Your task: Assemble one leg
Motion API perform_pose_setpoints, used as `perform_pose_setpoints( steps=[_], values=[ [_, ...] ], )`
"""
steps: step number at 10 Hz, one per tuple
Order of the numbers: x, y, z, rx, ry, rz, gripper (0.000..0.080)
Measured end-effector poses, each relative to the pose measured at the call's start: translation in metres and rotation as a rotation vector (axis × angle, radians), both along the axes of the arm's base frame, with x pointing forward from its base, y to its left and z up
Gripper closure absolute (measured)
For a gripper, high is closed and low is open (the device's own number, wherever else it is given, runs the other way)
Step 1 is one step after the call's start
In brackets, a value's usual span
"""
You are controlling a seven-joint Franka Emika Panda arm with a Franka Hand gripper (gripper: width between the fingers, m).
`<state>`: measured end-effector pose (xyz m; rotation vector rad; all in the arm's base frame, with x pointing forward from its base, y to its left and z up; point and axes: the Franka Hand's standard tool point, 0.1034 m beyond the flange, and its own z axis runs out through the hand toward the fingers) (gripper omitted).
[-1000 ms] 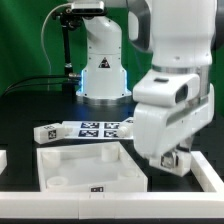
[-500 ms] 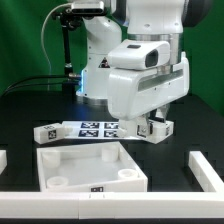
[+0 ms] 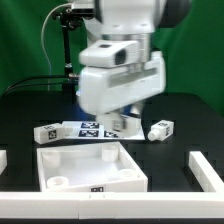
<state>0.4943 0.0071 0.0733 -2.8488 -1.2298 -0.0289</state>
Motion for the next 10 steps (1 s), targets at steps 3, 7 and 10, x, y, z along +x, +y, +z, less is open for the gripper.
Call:
perform_pose_setpoints(
  steps=[3, 7, 10],
  values=[
    [-0.039, -0.054, -0.01, 0.002, 0.031, -0.021, 0.0514],
    [-0.052, -0.062, -0.033, 0.008, 0.053, -0.047, 0.0514],
    [-0.053, -0.062, -0.035, 0.009, 0.056, -0.048, 0.0514]
  ],
)
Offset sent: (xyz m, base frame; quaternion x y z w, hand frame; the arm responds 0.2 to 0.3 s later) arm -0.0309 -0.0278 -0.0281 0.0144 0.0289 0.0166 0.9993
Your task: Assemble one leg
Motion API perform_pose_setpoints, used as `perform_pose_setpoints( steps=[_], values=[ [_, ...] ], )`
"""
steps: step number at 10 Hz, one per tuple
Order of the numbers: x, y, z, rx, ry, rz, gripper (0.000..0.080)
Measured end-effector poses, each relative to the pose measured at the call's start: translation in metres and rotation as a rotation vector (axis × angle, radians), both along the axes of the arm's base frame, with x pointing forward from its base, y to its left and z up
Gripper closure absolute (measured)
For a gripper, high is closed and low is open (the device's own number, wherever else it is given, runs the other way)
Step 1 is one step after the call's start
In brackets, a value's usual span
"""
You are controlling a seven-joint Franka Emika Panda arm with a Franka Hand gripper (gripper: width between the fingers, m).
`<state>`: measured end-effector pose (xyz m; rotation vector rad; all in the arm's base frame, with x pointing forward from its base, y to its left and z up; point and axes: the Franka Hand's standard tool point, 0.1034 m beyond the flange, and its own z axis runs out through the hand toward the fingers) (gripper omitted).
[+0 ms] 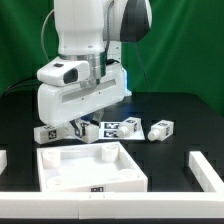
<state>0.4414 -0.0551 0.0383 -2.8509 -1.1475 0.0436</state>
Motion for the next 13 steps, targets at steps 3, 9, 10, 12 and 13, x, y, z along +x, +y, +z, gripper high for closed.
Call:
perform_pose_setpoints(
  steps=[3, 9, 10, 12, 13],
  values=[
    [-0.024, 0.016, -0.017, 0.006, 0.018, 0.006, 0.0514],
    [-0.021, 0.016, -0.023, 0.005, 0.007, 0.001, 0.0512],
    [-0.021, 0.016, -0.023, 0.005, 0.007, 0.001, 0.0512],
    [-0.024, 0.015, -0.026, 0.002, -0.01, 0.0, 0.0512],
    [-0.024, 0.015, -0.026, 0.002, -0.011, -0.001, 0.0512]
  ],
)
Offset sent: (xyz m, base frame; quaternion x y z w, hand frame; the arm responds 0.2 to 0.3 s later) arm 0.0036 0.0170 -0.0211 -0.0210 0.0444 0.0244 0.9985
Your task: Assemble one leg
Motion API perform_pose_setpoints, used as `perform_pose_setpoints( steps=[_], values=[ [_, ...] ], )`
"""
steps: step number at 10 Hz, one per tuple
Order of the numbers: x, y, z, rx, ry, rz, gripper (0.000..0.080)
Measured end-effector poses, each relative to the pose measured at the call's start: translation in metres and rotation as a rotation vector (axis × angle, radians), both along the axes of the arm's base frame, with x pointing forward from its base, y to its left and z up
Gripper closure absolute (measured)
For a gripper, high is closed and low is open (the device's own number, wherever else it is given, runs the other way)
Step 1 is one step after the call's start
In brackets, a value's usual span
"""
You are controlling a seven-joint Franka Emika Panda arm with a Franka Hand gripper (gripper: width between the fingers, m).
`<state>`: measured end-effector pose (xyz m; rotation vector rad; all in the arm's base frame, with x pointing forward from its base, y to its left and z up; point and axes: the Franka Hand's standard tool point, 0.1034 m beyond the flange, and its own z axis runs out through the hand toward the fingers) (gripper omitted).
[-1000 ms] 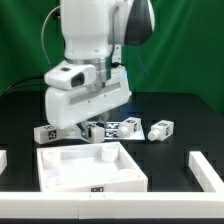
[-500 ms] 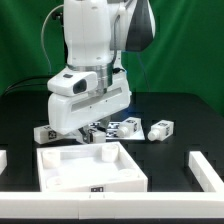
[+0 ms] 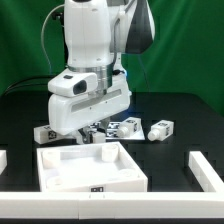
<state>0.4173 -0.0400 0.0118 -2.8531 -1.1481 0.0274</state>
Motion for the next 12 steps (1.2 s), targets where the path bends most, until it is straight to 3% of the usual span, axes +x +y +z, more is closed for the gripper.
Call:
perform_pose_setpoints(
  steps=[1, 2, 3, 4, 5, 6, 7, 8, 10, 12],
  values=[
    [0.0, 0.0, 0.0, 0.0, 0.0, 0.0, 0.0512],
    [0.0, 0.0, 0.0, 0.0, 0.0, 0.0, 0.0456],
    [0.0, 0.0, 0.0, 0.0, 0.001, 0.0, 0.032],
    [0.0, 0.0, 0.0, 0.0, 0.001, 0.0, 0.032],
    [0.0, 0.0, 0.0, 0.0, 0.001, 0.0, 0.0189],
    [0.0, 0.0, 0.0, 0.0, 0.002, 0.0, 0.0162],
    [0.001, 0.0, 0.01, 0.0, 0.034, -0.042, 0.0162],
    [0.012, -0.001, 0.029, -0.004, 0.042, -0.063, 0.0152],
    [0.029, -0.009, 0.049, 0.0, 0.084, -0.079, 0.0151],
    [0.031, -0.009, 0.049, 0.001, 0.081, -0.076, 0.0151]
  ],
)
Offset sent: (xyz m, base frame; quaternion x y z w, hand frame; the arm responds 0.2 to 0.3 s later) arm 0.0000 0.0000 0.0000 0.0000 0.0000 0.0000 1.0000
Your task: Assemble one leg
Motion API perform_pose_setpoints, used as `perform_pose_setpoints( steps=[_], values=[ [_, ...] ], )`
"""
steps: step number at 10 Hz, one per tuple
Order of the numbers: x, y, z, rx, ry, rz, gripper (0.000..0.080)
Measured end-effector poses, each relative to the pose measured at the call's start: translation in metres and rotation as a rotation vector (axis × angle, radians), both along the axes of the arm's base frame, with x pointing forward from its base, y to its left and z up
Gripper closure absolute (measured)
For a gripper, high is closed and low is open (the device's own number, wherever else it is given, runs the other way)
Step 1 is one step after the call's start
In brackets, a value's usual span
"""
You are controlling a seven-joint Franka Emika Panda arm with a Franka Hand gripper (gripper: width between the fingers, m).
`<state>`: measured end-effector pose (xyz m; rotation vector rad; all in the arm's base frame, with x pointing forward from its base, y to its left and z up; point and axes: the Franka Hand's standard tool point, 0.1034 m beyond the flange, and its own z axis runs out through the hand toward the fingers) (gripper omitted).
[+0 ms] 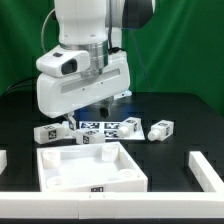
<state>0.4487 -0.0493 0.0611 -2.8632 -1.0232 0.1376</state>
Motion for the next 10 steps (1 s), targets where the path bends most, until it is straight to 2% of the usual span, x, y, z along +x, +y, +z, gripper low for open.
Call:
perform_pose_setpoints(
  steps=[2, 3, 4, 5, 6, 7, 10],
  values=[
    [0.002, -0.002, -0.004, 0.002, -0.03, 0.058, 0.0151],
    [0.0, -0.01, -0.02, 0.001, -0.1, 0.198, 0.0151],
    [0.001, -0.023, -0.021, 0.02, -0.086, 0.311, 0.0151],
    [0.019, -0.032, -0.013, 0.022, -0.113, 0.401, 0.0151],
    [0.034, -0.032, -0.011, 0.023, -0.136, 0.469, 0.0151],
    [0.038, -0.021, -0.01, 0.017, -0.149, 0.497, 0.0151],
    [0.036, -0.021, -0.011, 0.019, -0.146, 0.496, 0.0151]
  ],
)
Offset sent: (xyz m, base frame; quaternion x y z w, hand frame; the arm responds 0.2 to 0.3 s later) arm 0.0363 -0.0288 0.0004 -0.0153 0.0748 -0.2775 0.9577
